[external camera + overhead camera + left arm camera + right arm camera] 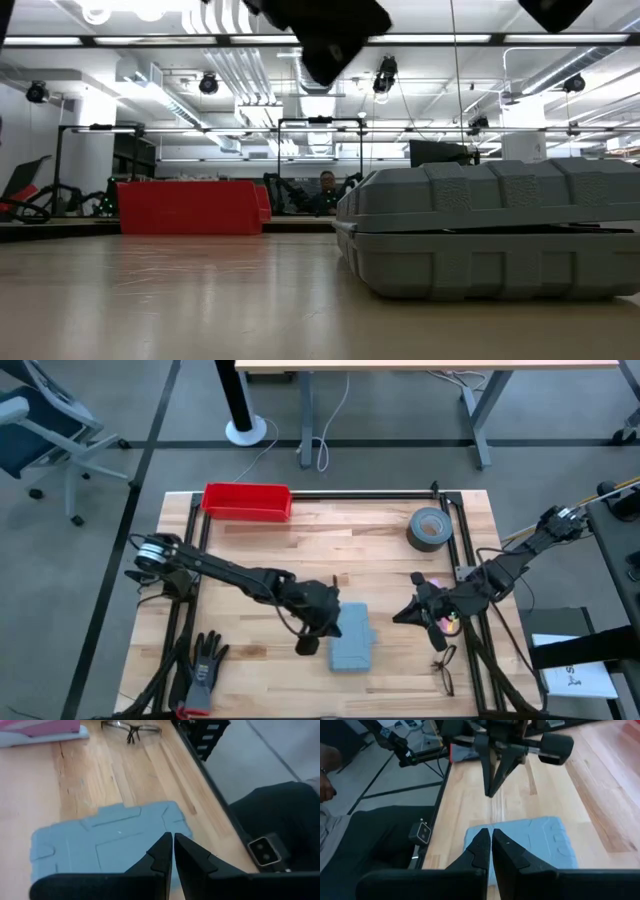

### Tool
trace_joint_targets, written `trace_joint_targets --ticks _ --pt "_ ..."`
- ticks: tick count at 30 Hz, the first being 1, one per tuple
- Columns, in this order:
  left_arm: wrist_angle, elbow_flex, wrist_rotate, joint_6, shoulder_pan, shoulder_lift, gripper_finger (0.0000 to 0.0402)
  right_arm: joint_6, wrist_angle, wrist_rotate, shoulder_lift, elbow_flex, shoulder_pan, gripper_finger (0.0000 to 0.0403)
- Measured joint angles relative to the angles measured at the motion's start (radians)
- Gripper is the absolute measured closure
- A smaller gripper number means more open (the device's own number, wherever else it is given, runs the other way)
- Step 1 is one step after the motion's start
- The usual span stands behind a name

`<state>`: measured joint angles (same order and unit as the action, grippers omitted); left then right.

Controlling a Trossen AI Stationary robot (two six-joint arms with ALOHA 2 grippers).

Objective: Prefit tool cases
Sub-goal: Open the gray toolbox

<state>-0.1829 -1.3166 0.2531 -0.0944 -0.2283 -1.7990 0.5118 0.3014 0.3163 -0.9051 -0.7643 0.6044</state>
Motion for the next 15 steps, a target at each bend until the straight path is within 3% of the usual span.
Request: trace_joint_targets --ticks 6,15 --pt "-0.022 -0.026 0.0 0.001 0.002 -0.099 0.0379 0.039 0.015 0.007 -0.009 0.0 0.0 0.0403" --pt "-0.048 -0.031 -0.006 -0.038 0.01 -0.138 0.0379 0.038 0.016 0.025 -0.006 0.0 0.0 0.0403"
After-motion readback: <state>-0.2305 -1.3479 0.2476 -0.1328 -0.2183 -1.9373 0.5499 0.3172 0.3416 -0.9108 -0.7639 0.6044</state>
